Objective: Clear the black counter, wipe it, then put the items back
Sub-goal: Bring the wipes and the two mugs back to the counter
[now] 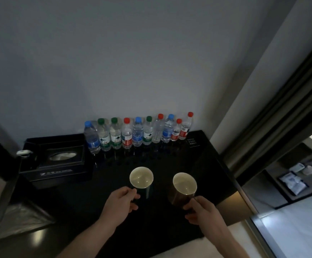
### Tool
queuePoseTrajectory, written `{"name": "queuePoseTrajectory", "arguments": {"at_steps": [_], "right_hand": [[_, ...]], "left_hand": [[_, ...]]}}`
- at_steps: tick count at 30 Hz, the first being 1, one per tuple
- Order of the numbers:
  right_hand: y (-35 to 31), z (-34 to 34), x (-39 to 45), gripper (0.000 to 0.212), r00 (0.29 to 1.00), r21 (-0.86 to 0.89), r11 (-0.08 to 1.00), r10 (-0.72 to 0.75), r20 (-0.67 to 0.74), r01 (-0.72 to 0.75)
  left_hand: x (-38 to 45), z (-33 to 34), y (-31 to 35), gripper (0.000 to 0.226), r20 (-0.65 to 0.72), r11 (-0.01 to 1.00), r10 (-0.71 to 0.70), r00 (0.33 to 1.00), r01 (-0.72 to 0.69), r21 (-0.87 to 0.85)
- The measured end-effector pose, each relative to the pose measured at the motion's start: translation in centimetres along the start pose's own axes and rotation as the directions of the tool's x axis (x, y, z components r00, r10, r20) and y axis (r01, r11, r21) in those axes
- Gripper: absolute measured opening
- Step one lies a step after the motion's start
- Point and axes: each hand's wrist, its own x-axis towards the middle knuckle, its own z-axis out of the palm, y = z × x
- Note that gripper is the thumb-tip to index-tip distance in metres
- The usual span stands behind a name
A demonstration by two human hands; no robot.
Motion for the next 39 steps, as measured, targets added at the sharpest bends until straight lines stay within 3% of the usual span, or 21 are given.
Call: {"name": "queuePoseTrajectory", "arguments": {"at_steps": [3, 12, 17, 26, 33, 39], "right_hand": [[-0.4, -1.8, 3.3, 0.029, 0.999, 0.015, 0.999, 0.037, -0.021, -0.037], [-0.4, -6.0, 14.2, 0.029, 0.997, 0.042, 0.997, 0.072, -0.017, -0.071], [-0.3, -9.3, 21.7, 0.028, 0.993, 0.080, 0.990, 0.116, -0.038, -0.113], [-1.0, -17.4, 37.7, 0.026, 0.991, -0.023, 0.995, 0.103, 0.081, -0.101], [3.4, -19.8, 51.3, 0.021, 0.989, -0.084, 0.992, 0.107, 0.099, -0.099], [-0.9, -20.4, 53.4, 0.015, 0.978, -0.097, 0.989, 0.123, 0.169, -0.108]], "left_hand": [[2.1, 2.8, 1.7, 0.026, 0.025, 0.997, 0.038, 0.999, -0.040, 0.071], [9.8, 10.6, 4.0, 0.025, 0.076, 0.997, 0.009, 0.997, -0.014, 0.075], [14.6, 16.7, 5.4, 0.026, 0.030, 0.997, -0.039, 0.999, 0.037, 0.067], [24.7, 29.2, 10.0, 0.024, -0.068, 0.995, -0.098, 0.993, 0.099, 0.010], [32.3, 36.1, 13.8, 0.020, -0.105, 0.989, -0.146, 0.984, 0.143, -0.040], [37.4, 39.0, 14.9, 0.019, -0.155, 0.985, -0.173, 0.973, 0.173, -0.012]]}}
